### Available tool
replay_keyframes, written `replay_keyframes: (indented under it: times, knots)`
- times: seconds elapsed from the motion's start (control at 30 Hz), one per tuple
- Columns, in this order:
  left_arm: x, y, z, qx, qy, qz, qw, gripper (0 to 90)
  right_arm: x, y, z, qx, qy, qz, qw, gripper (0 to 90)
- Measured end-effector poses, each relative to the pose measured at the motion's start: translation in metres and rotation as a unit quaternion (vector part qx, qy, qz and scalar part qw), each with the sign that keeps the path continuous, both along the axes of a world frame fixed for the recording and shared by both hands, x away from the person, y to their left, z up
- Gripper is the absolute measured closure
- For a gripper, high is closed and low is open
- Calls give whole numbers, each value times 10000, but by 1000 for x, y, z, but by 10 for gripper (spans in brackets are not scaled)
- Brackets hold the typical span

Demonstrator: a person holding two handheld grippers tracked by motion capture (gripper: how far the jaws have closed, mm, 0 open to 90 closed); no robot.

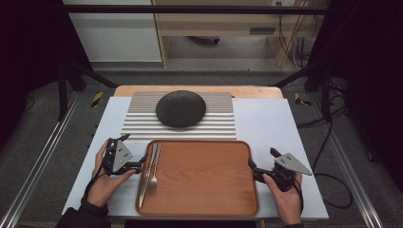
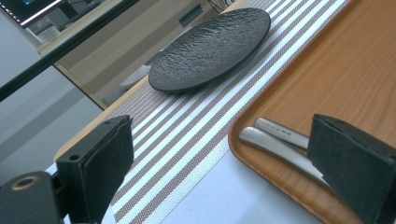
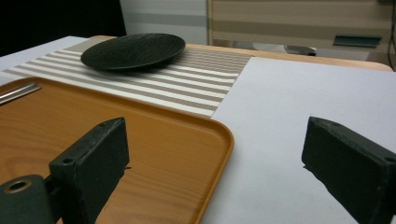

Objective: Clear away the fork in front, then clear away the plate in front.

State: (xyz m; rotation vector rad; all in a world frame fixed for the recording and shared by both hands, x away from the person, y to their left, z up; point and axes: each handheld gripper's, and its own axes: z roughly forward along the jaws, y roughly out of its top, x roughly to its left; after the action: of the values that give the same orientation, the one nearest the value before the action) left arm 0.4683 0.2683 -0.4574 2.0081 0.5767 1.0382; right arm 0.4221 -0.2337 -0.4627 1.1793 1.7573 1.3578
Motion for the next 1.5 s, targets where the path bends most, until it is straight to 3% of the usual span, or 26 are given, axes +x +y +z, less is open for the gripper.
replay_keyframes:
  times: [0.2,0.37,0.53,0.67,0.8,0.9,1.03,1.1,1.17,1.3,1.43,1.5]
  knots:
    - [5,-2,12,118,-208,-295,9993,40,0,0,2,-88,22,119,9999,68]
    - [12,-7,21,358,-241,-441,9981,41,1,-6,4,-187,114,200,9996,78]
    - [22,-11,32,629,-247,-571,9961,42,0,-13,2,-236,146,256,9993,82]
    - [30,-19,43,841,-267,-729,9934,46,-2,-16,-1,-117,68,160,9998,89]
    - [38,-28,50,1116,-239,-964,9888,63,-3,-16,-2,-116,-17,103,9999,94]
    - [44,-34,53,1395,-279,-1108,9836,88,-3,-16,-2,-91,-40,44,9999,84]
    - [55,-40,56,1602,-295,-1231,9789,86,-4,-15,-2,-102,-56,32,9999,72]
    - [61,-43,56,1720,-130,-1328,9760,63,-4,-15,-2,-113,-40,33,9999,66]
    - [66,-47,56,1899,-184,-1333,9725,65,-4,-15,-2,-127,-35,29,9999,65]
    - [76,-53,58,1992,-223,-1380,9699,74,-4,-15,-1,-196,-45,80,9998,62]
    - [87,-56,59,2235,-348,-1344,9648,98,-4,-16,1,-300,4,125,9995,73]
    - [93,-58,60,2248,-392,-1326,9645,103,-4,-18,2,-365,26,136,9992,75]
